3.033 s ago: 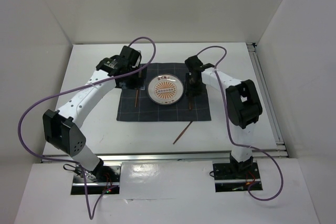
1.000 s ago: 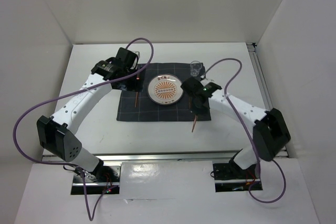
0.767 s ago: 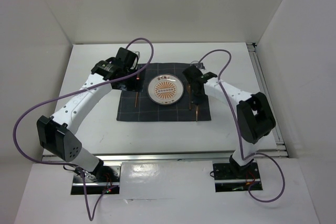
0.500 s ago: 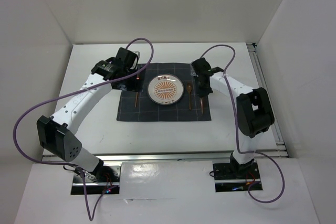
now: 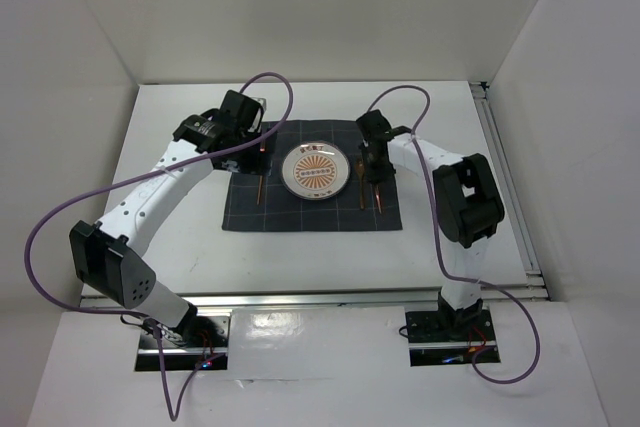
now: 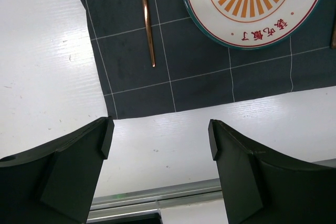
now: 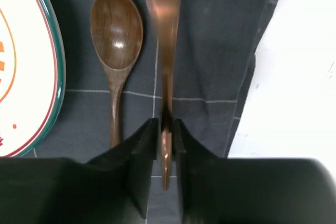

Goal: Set the dinner table for one person

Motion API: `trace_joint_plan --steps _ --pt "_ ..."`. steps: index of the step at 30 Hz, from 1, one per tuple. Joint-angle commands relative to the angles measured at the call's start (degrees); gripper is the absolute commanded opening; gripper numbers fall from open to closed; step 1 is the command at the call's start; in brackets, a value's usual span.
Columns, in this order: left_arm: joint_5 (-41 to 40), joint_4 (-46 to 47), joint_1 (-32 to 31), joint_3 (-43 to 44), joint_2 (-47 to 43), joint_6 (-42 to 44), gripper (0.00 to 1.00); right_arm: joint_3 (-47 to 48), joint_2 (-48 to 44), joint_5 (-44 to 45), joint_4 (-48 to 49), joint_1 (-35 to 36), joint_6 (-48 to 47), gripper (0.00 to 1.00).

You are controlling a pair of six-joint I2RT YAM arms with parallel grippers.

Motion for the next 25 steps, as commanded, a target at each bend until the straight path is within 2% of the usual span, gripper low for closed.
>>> trace_joint_plan --steps 1,3,10,11,13,15,18,23,25 --pt "-0.46 -0.49 -0.23 2.41 -0.16 0.89 0.91 3.81 -0.41 1.32 1.05 -0.44 1.05 0.4" --pt "-0.46 -0.49 -0.23 3.02 -0.16 0.89 0.91 4.42 -1.11 1.32 0.43 -0.44 1.06 0.53" --pt "0.07 -1.02 -0.23 3.55 -0.16 1.41 0.91 4.96 -9.89 3.25 -4.58 -1.49 5.1 0.59" --pt "0.07 -1.02 -0.23 4.07 -0.16 1.41 0.91 4.96 -13.21 3.25 -5.19 -2.45 6.93 0.74" --pt "0.07 -1.55 -0.23 4.08 -0.78 1.41 0.91 2.5 -17.09 3.25 -6.08 -4.83 9.31 0.89" --pt "0.07 -1.55 -0.23 4.6 -1.4 0.89 0.91 -1.08 -23.57 4.21 -7.83 -8.59 14.47 1.0" --pt "0.59 -0.76 -0.23 4.61 -2.54 0.27 0.91 -4.09 -31.07 2.12 -10.29 -15.09 19.51 1.0" --pt "4.1 2.93 -0.23 2.94 -4.47 0.27 1.0 -9.1 -40.29 2.89 -10.82 -18.99 20.57 1.0" --pt "5.42 3.64 -0.23 2.94 -4.47 0.27 1.0 -9.63 -41.62 3.6 -10.82 -20.65 20.57 1.0"
